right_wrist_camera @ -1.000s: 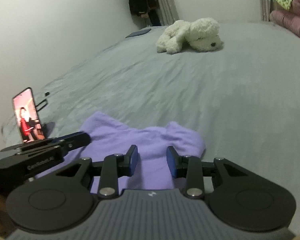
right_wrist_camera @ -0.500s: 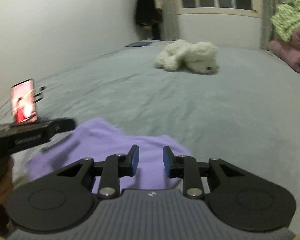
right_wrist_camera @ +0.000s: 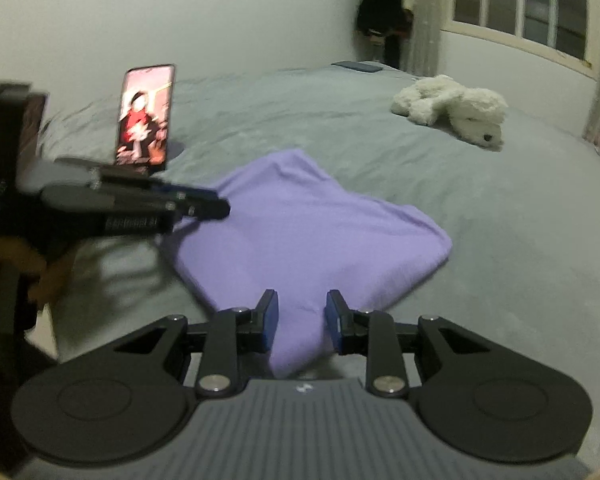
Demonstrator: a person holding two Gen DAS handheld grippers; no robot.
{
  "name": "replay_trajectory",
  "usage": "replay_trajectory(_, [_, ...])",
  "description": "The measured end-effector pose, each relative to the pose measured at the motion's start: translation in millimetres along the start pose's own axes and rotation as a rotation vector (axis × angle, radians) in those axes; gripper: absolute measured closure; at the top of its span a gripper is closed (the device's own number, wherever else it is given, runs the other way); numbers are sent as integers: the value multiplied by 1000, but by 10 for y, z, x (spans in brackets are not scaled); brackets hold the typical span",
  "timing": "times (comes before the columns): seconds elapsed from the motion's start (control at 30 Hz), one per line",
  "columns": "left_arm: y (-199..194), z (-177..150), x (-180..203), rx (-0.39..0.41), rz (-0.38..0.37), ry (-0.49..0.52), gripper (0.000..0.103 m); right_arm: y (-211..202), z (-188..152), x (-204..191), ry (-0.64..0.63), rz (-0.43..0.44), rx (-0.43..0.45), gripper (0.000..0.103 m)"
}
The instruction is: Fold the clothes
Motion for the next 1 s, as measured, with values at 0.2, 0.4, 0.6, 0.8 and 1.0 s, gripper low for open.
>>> replay_trajectory(0.2, [-91,-93,-110,-28,0,0,89,-203,-181,-33,-75,25,-44,71])
replay_trajectory(0.4, [-197,-51,-96,-78,1,44,86,-317,-172,59,-78,24,-72,70])
replay_trajectory(0.6, [-211,58,-27,-76,-48,51,64,-337,-68,331,111,64,-71,67])
replay_trajectory(0.8, [-135,101,61,-88,-51,66,44,-234,-28,525,295,96,-94,63])
replay_trajectory(1.0, [-39,136,38,-130,-7,45,28,-137,-17,626,404,112,-115,52])
Point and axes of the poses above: each gripper's, at about its wrist camera, not at the fingertips, and y roughly the way its jaws point, x to its right, z to its top, the point moved 4 cm from there along y, roughly the way its jaws point, and after that the axes turned 4 degrees about -y, right-handed, at the moved point
